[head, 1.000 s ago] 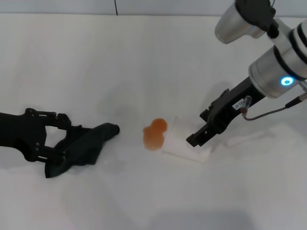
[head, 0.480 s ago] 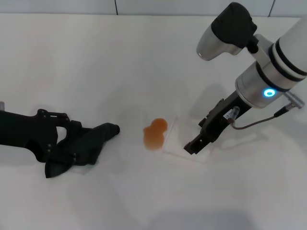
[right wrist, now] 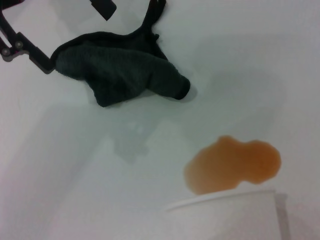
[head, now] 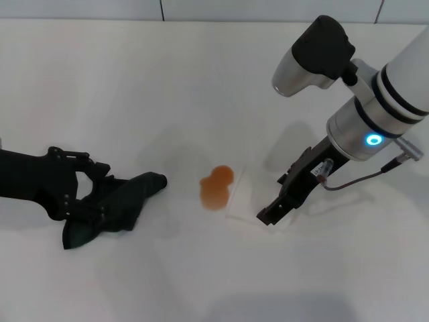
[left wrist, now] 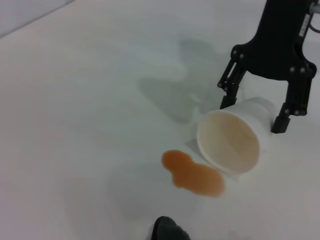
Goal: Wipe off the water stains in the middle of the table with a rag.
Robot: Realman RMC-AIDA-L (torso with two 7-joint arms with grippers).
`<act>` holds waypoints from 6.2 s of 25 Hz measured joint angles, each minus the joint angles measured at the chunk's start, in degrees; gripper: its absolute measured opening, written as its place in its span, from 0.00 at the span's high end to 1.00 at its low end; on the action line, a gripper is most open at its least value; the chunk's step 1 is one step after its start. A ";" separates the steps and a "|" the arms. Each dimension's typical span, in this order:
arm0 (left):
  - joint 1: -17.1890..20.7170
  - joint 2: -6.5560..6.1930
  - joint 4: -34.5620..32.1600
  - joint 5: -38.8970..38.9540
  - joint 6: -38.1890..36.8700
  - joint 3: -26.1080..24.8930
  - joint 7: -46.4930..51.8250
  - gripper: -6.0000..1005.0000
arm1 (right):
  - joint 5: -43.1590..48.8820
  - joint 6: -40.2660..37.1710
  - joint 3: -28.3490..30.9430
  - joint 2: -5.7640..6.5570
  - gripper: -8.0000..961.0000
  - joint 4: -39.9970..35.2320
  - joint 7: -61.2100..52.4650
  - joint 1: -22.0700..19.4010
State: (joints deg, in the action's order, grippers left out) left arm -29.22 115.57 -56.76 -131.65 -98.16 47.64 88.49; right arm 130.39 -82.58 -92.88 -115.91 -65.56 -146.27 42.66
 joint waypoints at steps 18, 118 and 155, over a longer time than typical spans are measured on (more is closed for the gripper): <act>-0.84 -0.07 -0.02 0.01 1.21 -0.18 0.28 0.19 | 0.46 5.34 -5.80 0.08 0.11 0.29 4.26 0.20; 2.29 3.43 -0.11 2.46 2.17 -1.85 -4.36 0.24 | -65.45 11.41 32.27 -0.28 0.46 63.19 120.27 -13.76; 2.18 3.43 -1.41 2.12 2.13 -0.44 -4.29 0.25 | -65.10 9.98 31.44 -0.06 0.10 62.60 121.79 -17.68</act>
State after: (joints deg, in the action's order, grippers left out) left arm -27.03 119.00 -58.16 -129.53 -96.02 47.20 84.20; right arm 65.29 -72.59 -61.44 -115.98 -2.96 -24.49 24.98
